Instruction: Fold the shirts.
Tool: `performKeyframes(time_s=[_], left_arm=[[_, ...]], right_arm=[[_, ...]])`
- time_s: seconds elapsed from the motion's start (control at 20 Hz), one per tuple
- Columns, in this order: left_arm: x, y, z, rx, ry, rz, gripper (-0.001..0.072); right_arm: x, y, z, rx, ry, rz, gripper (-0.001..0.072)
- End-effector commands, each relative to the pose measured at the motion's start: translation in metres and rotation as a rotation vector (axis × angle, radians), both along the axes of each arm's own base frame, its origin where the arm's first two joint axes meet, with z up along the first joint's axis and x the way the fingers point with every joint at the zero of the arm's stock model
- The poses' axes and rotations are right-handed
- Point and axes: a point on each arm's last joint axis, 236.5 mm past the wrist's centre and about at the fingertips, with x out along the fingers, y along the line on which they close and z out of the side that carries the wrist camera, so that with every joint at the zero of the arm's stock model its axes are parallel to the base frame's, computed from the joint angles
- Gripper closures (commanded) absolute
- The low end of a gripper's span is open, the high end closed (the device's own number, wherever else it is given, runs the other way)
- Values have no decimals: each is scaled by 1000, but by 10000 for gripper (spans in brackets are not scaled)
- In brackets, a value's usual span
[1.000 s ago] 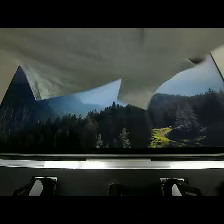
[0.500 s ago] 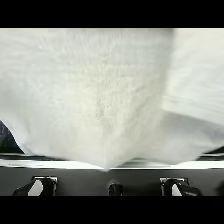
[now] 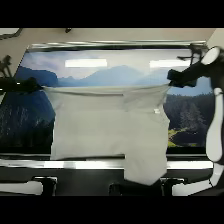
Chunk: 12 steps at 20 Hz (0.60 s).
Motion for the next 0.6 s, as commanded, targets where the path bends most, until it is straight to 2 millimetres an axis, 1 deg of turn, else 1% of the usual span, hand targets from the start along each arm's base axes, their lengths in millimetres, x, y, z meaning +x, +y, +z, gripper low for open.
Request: performKeyframes(time_s=[0.0, 0.05, 0.1, 0.15, 0.2, 0.25, 0.3, 0.35, 0.4, 0.45, 0.5, 0.55], left_arm=[[41, -10, -66, -57, 46, 22, 674], [52, -9, -66, -77, 21, 39, 674], [62, -10, -64, -102, -4, 58, 673], [67, -9, -62, -112, -21, 70, 673], [68, -8, -59, -106, -29, 62, 673], [65, -8, -56, -97, -30, 33, 672], [54, -11, -53, -98, -3, -12, 672], [35, -17, -56, -124, 66, -61, 673], [11, -24, -61, -143, 155, -118, 672], [-17, -26, -73, -133, 266, -174, 673], [-42, -23, -86, -108, 371, -199, 673], [-62, -16, -101, -76, 464, -194, 673]], right_arm=[[64, 26, -66, 146, -60, -132, 667], [79, 23, -61, 162, -119, -169, 667], [88, 21, -56, 171, -160, -195, 667], [92, 16, -52, 170, -183, -205, 667], [88, 12, -51, 170, -167, -207, 667], [77, 9, -50, 165, -121, -191, 666], [58, 7, -50, 155, -55, -150, 666], [30, 5, -52, 142, 46, -95, 666], [-5, 2, -59, 124, 183, -50, 666], [-39, 1, -68, 108, 324, -24, 666], [-64, 2, -80, 88, 431, -5, 666], [-76, 5, -93, 82, 485, 1, 667]])
